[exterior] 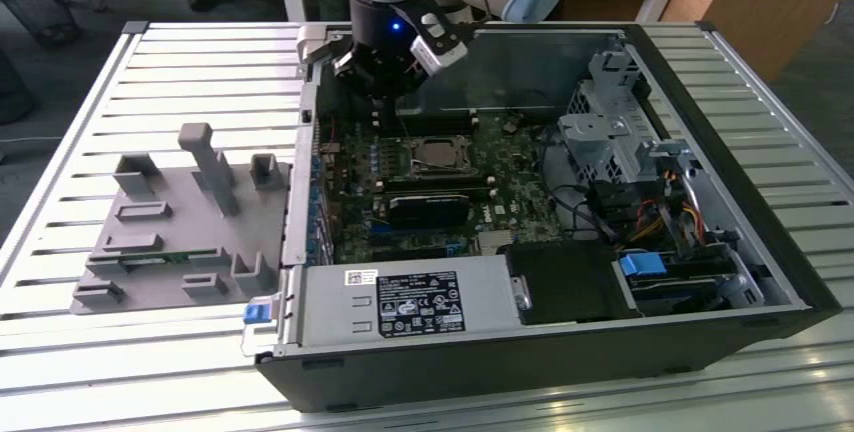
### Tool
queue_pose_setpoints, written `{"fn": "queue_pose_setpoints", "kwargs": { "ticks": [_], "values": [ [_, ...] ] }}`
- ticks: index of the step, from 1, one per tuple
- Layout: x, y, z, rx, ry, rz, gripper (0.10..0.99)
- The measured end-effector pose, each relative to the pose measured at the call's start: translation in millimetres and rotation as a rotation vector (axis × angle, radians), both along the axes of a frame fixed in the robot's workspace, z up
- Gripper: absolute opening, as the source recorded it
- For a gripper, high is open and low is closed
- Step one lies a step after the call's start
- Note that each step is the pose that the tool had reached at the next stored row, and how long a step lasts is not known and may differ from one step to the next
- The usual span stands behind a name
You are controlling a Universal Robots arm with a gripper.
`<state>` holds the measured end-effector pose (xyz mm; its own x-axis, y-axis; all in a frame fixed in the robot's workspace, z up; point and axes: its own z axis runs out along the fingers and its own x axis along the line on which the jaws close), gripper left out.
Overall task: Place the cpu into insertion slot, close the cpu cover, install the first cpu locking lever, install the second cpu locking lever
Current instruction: 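Install the first cpu locking lever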
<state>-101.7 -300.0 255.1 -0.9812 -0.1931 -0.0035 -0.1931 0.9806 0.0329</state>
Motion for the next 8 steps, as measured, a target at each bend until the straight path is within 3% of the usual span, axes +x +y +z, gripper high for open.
{"fn": "queue_pose_setpoints", "kwargs": {
  "ticks": [8],
  "values": [
    [2.0, 3.3, -1.6, 0.0, 0.0001, -0.051, 0.106]
  ]
}}
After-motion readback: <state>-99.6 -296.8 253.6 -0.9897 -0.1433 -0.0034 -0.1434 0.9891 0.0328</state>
